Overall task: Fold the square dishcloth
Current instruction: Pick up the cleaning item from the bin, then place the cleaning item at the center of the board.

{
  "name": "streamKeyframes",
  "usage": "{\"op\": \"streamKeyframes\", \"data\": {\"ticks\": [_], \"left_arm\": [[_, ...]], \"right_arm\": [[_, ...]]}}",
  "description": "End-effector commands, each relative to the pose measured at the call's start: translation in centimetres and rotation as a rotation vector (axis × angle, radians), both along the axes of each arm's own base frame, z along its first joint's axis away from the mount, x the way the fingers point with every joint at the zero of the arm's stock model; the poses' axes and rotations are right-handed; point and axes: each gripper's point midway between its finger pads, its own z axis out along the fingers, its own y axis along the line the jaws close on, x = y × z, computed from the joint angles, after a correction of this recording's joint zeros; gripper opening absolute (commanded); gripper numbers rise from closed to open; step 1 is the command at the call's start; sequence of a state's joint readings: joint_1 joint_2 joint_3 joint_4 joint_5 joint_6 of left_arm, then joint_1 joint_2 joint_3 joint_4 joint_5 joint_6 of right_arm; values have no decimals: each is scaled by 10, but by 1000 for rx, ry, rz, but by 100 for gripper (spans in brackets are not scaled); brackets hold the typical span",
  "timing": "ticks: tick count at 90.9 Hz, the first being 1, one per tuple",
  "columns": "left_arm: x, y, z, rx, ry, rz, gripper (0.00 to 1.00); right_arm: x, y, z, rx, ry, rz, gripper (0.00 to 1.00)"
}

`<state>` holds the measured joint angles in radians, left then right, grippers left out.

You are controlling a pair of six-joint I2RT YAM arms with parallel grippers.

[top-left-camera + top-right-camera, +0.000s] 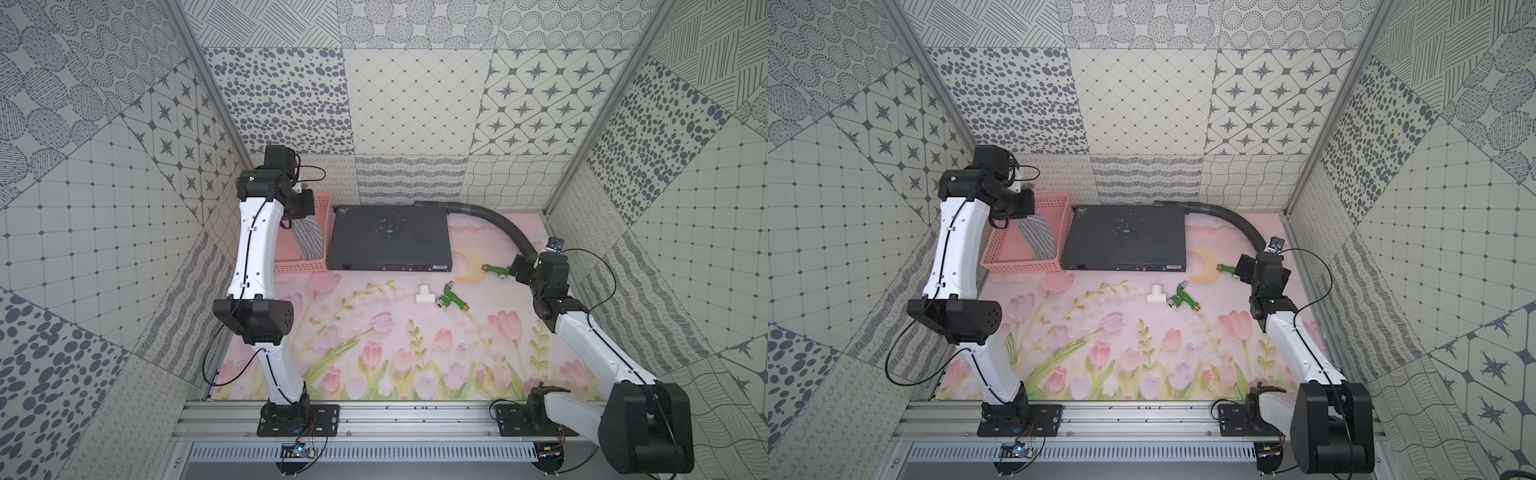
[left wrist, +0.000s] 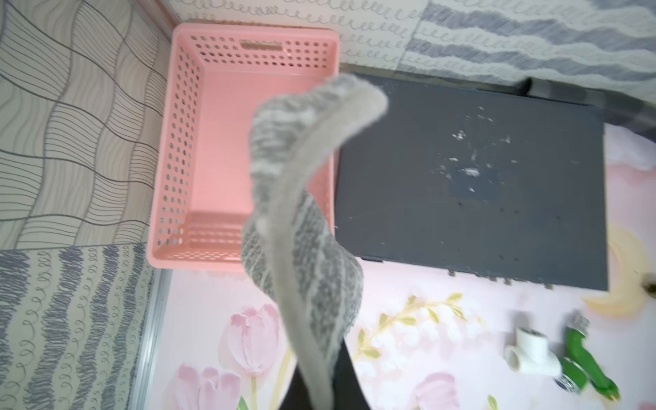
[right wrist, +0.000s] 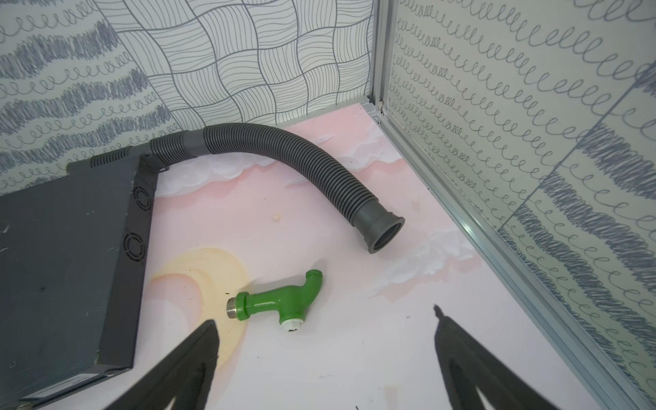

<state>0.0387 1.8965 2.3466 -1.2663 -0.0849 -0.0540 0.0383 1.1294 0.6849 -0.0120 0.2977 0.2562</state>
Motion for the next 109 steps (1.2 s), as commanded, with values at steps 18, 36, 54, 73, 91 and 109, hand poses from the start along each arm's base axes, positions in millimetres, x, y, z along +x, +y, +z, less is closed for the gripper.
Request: {"op": "streamKeyframes", "data": {"ticks": [18, 36, 54, 73, 91, 109], "left_arm": [[-71, -104, 6, -207, -227, -114, 0], [-101, -125, 19, -274, -283, -159, 0], [-128, -174, 17, -379, -266, -293, 0], [-149, -211, -19, -474, -210, -335, 0], [-159, -239, -79, -672, -96, -275, 0], [-189, -214, -180, -642, 53, -38, 0]], "right_arm": [[-31, 46, 22, 38, 17, 89, 97], [-51, 76, 24, 20, 55, 160, 97], [-62, 109, 17, 96, 99, 237, 97], [-68, 165, 4, 167, 179, 358, 97], [-74, 236, -13, 162, 273, 497, 97], [-80, 283, -33, 132, 345, 568, 97]]}}
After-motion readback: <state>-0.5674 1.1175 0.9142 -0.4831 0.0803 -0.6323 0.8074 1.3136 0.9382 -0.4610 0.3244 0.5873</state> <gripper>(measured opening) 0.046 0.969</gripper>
